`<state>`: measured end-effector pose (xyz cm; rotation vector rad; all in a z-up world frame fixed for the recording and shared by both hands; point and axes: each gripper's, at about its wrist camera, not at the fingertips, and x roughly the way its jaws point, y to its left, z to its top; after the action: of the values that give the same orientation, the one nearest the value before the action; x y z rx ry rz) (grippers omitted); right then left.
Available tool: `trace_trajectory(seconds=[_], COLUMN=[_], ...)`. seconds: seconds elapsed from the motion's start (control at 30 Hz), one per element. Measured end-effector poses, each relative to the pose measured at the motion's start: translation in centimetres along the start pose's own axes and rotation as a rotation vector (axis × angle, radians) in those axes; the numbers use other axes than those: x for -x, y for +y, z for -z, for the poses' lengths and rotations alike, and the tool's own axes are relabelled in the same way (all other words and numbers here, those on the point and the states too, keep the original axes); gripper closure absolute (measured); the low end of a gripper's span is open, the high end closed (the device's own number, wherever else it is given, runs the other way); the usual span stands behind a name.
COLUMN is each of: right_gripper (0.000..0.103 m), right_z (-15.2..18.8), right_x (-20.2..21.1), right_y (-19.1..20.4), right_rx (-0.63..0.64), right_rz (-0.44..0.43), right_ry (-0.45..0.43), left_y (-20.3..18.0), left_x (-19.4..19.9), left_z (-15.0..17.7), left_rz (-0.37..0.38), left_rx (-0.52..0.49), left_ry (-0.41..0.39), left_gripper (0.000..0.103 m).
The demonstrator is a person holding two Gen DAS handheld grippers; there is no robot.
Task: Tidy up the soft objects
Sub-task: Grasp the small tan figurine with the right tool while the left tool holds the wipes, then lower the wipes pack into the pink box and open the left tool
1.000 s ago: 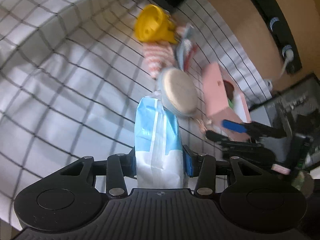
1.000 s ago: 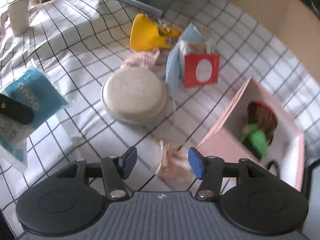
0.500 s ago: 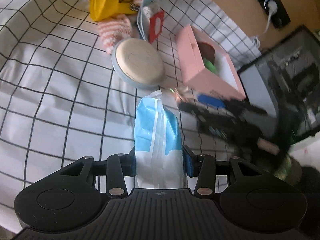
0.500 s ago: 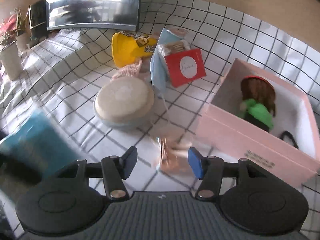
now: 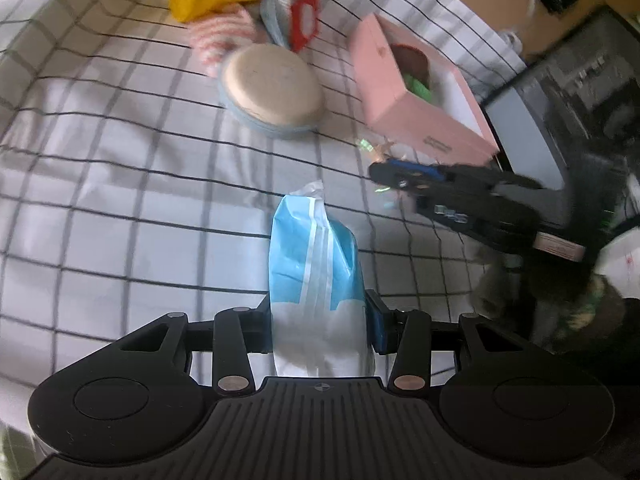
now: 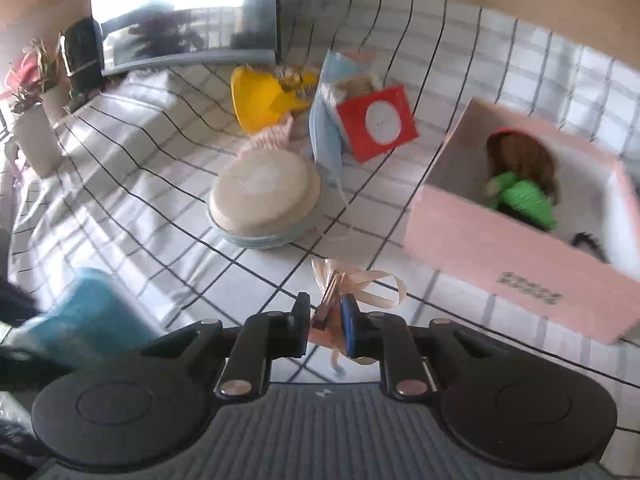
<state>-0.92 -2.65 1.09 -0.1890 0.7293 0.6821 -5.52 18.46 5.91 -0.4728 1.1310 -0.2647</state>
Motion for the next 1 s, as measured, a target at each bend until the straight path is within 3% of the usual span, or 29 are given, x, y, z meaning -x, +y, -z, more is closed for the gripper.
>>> trace_trajectory(seconds=[0.13,0.3,0.47,0.63,0.7,1.0], right_gripper=[0.087,0.087,0.087,0.087,0.087,0.087], right_z=[0.8,2.3,4.0,5.6,6.1,8.7], right_x=[5.1,10.2,14.1,15.9,16.2,17.3], right_y=[-0.9,-2.7,-4.4,-5.9,-6.2,-6.9], right_rx=[-0.023,-0.07,-0.13,-0.211,-0.237,-0.305], right_rz=[0.027,0.146,0.27,0.331,0.355,0.404], right_ry=[-0.066,-0.129,-0.202,-0.234,-0.239,-0.225], left_y=[-2.1,-5.5,-8.8,-10.0,-11.2,-13.4], left_x=[-1.8,-2.6,-0.7,1.8,1.8,-2.9], left_z=[-0.8,-3.2,-8.9,-15.6,-17.7,-20.9], left_rz=[0.034,0.119,0.153,0.265,0.264,0.268], left_rx=[-0.071,-0.187,-0.292,-0.179,-0.156,-0.153], left_ry=[0.05,0.073,-0.045,-0.262,-0.335,-0.346], left_gripper=[0.056,0.056,0.056,0.056,0.056,0.056])
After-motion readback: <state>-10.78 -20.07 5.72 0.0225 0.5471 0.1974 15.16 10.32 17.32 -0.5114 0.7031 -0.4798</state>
